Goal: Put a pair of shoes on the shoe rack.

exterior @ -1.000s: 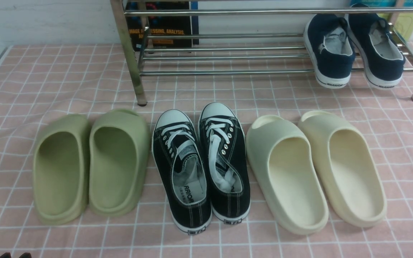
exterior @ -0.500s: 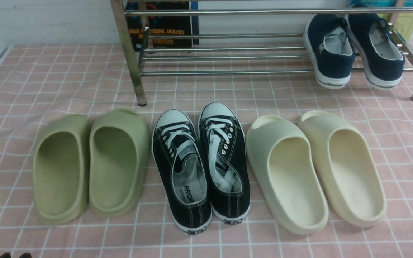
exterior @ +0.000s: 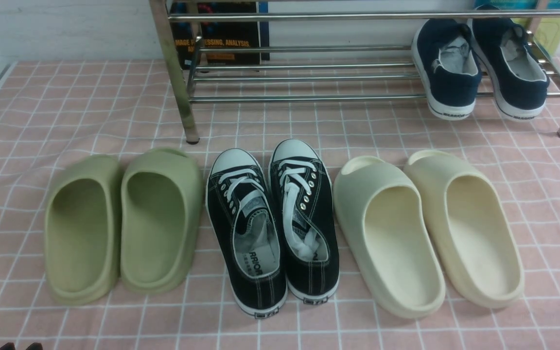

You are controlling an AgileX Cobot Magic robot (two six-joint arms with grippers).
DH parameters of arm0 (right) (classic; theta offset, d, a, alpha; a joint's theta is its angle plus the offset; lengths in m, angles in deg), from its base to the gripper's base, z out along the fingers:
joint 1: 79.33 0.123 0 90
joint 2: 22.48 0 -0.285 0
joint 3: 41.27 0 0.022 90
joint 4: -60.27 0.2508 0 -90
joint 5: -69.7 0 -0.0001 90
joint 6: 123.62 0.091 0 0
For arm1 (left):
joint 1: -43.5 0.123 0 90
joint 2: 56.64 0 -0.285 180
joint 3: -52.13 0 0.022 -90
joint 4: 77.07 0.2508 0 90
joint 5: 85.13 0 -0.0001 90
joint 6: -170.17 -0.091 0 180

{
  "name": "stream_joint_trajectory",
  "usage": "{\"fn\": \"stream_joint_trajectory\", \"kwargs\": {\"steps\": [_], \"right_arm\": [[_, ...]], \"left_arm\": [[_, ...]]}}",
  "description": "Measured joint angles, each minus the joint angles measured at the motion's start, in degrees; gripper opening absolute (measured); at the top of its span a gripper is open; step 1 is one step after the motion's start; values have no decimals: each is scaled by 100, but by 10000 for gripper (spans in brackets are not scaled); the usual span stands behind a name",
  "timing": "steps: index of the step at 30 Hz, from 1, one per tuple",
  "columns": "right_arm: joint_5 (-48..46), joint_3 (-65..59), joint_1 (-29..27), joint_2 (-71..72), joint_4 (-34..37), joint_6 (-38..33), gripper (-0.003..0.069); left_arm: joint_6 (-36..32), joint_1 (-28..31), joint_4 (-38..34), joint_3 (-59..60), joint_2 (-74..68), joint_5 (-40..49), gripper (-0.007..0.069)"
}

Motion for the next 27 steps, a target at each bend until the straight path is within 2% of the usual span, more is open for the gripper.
{"fn": "stream_joint_trajectory", "kwargs": {"steps": [27], "right_arm": [[0, 0, 0, 0, 0, 0, 68]], "left_arm": [[0, 0, 0, 0, 0, 0, 241]]}}
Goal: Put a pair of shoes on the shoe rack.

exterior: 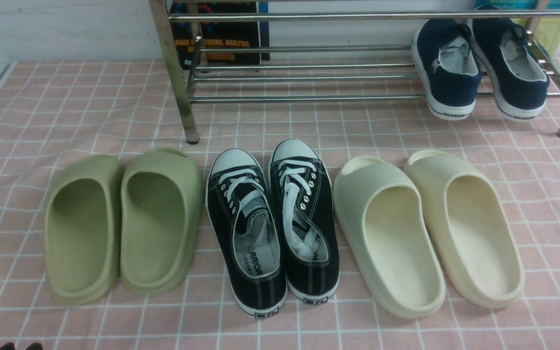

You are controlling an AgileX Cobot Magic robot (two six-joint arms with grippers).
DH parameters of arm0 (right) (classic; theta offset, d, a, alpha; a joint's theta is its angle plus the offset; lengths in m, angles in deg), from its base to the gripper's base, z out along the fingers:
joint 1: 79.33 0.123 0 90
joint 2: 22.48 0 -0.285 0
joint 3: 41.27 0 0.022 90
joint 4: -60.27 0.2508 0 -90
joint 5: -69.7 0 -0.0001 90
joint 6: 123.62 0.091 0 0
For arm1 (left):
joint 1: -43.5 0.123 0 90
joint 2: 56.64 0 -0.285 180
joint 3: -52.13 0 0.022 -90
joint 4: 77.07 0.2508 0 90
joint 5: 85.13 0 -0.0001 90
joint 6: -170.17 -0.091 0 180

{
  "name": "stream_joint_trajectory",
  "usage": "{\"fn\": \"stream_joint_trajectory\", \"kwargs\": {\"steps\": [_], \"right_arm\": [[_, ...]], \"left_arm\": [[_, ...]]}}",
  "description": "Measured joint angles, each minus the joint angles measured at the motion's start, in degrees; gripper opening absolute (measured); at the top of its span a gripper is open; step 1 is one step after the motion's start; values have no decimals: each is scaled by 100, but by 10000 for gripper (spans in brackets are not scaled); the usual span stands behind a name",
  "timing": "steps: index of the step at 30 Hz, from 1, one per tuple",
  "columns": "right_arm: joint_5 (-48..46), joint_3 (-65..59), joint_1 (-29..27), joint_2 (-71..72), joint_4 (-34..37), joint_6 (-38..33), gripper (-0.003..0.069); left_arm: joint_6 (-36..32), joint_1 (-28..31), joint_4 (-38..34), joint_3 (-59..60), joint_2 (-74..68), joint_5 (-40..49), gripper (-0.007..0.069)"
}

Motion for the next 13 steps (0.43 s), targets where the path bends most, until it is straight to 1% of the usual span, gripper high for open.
{"fn": "stream_joint_trajectory", "kwargs": {"steps": [13], "right_arm": [[0, 0, 0, 0, 0, 0, 83]], "left_arm": [[0, 0, 0, 0, 0, 0, 241]]}}
